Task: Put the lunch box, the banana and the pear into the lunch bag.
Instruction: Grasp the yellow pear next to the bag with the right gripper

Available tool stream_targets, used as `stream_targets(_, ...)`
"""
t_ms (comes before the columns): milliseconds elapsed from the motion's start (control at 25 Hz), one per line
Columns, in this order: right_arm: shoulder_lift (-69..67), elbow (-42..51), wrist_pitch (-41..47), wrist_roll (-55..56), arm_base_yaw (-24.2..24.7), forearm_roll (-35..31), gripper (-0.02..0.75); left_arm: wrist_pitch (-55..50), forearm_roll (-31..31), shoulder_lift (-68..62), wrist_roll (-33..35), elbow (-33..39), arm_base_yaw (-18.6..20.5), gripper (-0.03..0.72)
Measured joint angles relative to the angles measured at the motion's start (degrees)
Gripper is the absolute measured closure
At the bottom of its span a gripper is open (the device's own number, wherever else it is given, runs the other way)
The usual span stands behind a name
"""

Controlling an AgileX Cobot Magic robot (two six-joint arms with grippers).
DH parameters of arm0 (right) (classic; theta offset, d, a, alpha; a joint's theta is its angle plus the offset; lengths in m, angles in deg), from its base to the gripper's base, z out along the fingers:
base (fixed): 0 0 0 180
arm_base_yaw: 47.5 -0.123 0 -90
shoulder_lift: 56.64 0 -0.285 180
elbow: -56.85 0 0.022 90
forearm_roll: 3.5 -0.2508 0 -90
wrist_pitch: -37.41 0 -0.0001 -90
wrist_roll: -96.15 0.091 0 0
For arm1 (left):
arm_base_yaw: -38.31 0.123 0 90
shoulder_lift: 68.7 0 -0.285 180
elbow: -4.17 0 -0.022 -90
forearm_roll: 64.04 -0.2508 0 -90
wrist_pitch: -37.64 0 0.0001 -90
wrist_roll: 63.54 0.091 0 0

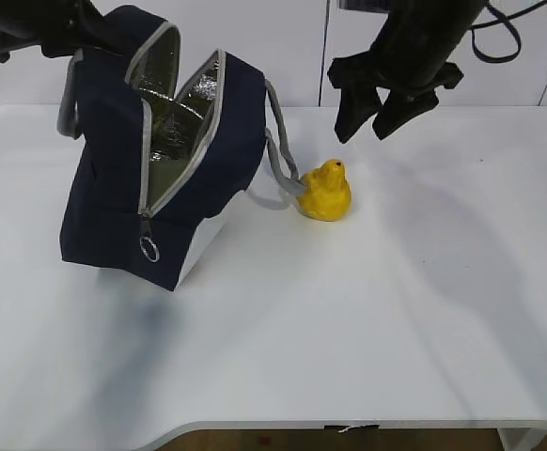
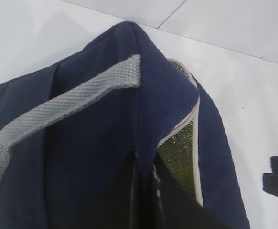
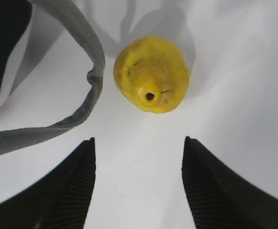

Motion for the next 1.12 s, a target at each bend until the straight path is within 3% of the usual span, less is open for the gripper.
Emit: stream_targets(1120,-9.7,0.4,-10.7,-7.5,0.0,-3.0,0.244,0.0,0.0,0.0,0.0,0.0,0.0,0.694)
